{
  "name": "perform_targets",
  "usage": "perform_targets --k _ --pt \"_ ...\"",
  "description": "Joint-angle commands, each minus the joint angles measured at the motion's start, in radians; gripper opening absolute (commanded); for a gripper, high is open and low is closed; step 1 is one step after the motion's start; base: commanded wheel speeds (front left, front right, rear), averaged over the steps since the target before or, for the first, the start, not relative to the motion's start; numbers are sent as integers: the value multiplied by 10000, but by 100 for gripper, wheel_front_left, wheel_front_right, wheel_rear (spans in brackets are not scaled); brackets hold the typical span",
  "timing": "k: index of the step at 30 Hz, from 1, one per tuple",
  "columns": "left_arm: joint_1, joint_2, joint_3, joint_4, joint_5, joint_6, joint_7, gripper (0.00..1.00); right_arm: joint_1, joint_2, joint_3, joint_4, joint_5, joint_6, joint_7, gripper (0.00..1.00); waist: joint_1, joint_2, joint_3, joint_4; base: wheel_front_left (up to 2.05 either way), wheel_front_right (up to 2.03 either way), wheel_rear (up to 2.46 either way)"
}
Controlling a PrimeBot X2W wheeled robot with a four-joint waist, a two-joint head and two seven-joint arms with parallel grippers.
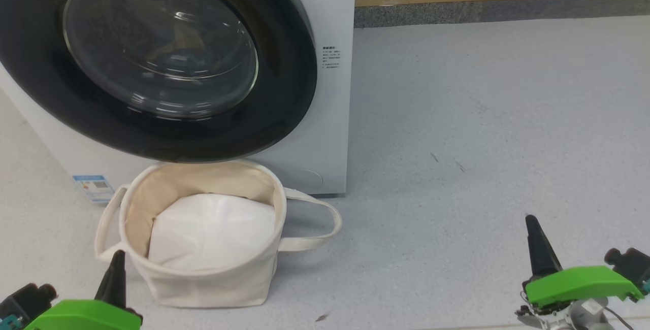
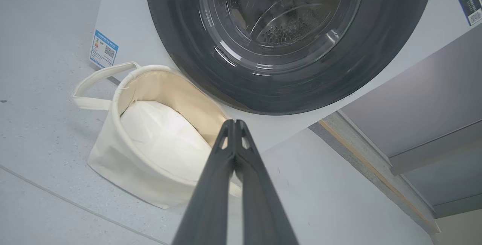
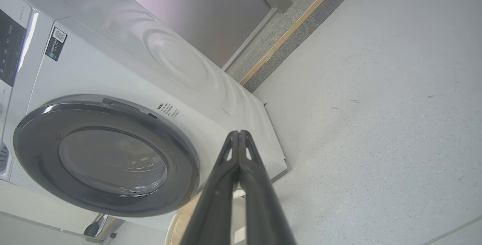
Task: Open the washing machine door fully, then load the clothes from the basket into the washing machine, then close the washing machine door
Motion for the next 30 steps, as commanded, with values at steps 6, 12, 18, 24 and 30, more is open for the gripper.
perform_targets --k 6,12,18,24,30 --pt "-177 -122 620 -383 -451 -103 179 0 -307 -60 19 -432 762 1 160 0 0 -1 17 43 0 0 0" --pt "-129 -372 858 -437 -809 -128 322 0 -291 -64 -16 -450 1380 1 274 0 0 -1 34 85 0 0 0" --pt "-81 -622 1096 -491 -1167 -153 467 0 -274 -68 -51 -469 1998 1 388 0 0 -1 50 127 0 0 0" --pt "-34 -872 1335 -545 -1522 -178 611 0 -258 -72 -86 -488 2613 1 501 0 0 -1 67 169 0 0 0" --pt "14 -1124 1575 -598 -1879 -203 757 0 -242 -77 -120 -507 3231 1 615 0 0 -1 83 211 0 0 0"
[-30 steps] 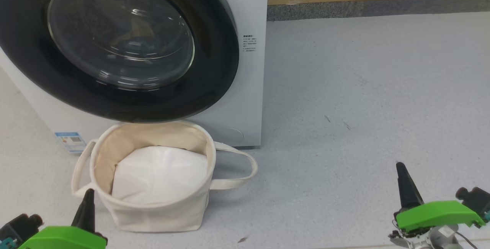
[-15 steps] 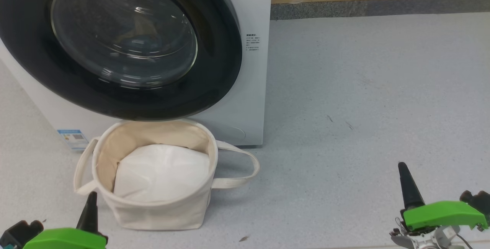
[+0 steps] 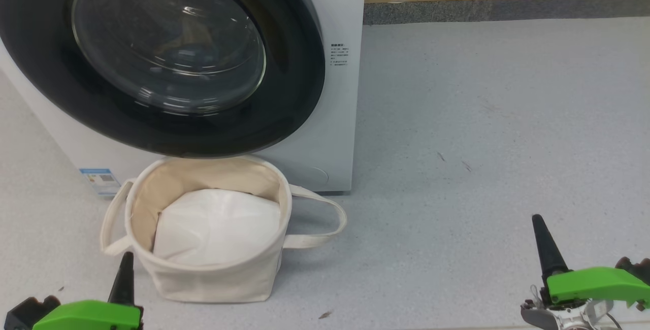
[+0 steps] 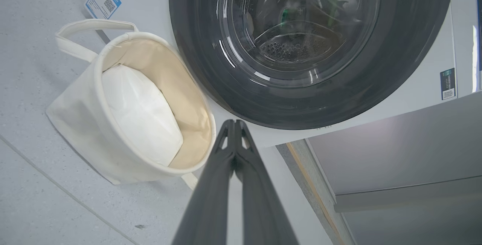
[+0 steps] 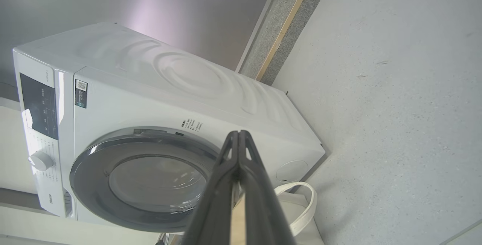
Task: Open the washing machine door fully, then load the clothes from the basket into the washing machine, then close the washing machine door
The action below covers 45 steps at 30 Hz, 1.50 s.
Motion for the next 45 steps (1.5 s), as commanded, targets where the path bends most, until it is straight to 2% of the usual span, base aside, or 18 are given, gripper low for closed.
perform_targets --k 1,41,45 --pt "-181 67 432 -358 -174 -77 68 0 -246 -77 94 -399 281 1 90 0 0 0 4 10 0 0 0" --pt "135 -1619 2046 -715 -2537 -245 1050 0 -137 -106 -138 -524 4398 2 848 0 -1 0 114 290 0 0 0" --pt "140 -1649 2077 -721 -2572 -247 1070 0 -135 -106 -141 -526 4465 2 861 0 -1 0 116 295 0 0 0"
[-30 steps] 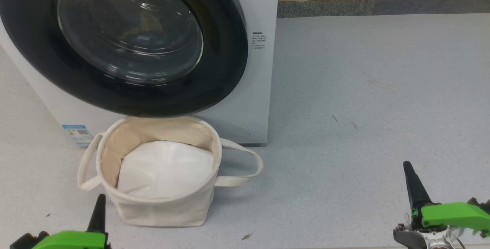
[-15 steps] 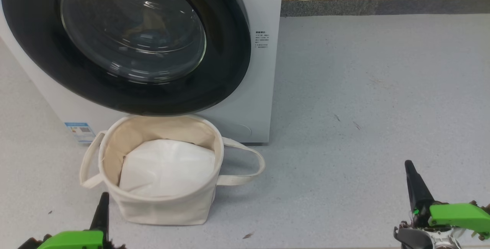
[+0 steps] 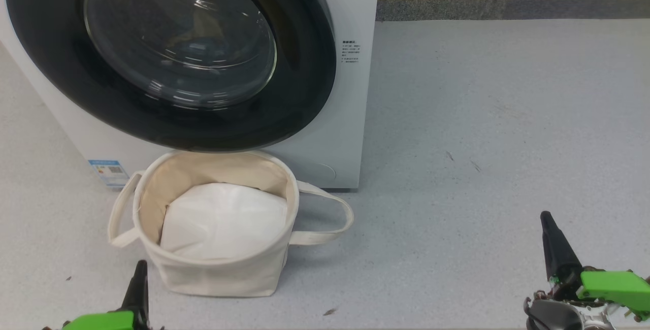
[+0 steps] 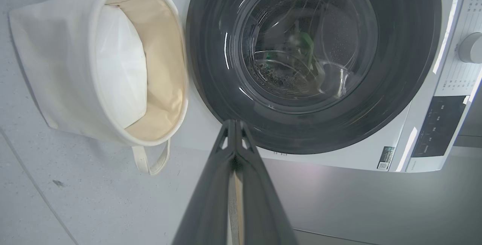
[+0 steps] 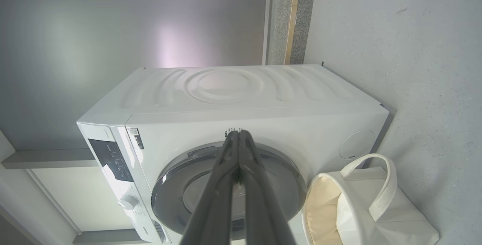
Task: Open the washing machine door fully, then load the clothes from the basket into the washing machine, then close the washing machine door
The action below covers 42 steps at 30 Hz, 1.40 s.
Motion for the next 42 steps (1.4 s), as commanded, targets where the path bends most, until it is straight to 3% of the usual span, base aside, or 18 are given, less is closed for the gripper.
perform_targets --k 1,42 --pt "-259 64 377 -372 -48 -71 53 0 -147 -102 188 -368 53 2 75 0 0 -1 0 -1 0 0 0" --pt "-262 37 416 -372 -15 -71 84 0 -148 -102 189 -368 53 2 74 0 0 -1 0 -1 0 0 0"
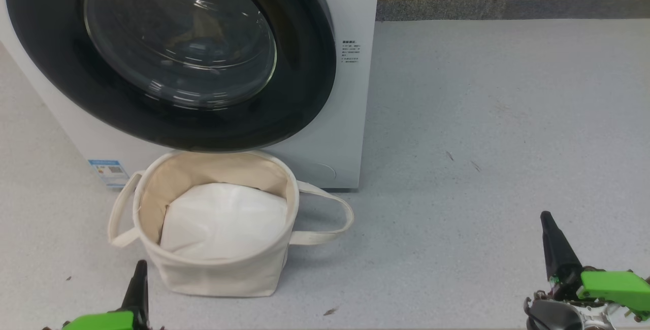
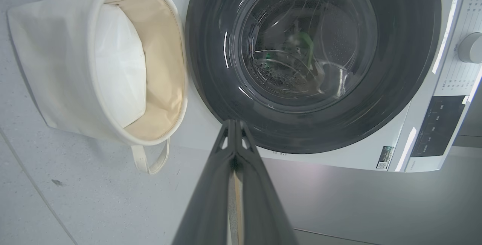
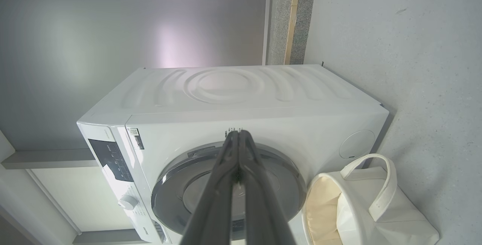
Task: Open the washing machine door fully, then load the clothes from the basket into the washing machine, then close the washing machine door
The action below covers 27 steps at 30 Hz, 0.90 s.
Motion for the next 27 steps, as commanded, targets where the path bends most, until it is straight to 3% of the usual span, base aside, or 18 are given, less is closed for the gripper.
perform_targets --k 1,27 --pt "-257 75 404 -370 -14 -61 56 0 -148 -102 195 -366 53 2 73 0 0 0 0 0 0 0 0" --pt "-258 64 420 -370 -1 -61 69 0 -148 -102 195 -366 54 2 72 0 0 0 0 0 0 0 0"
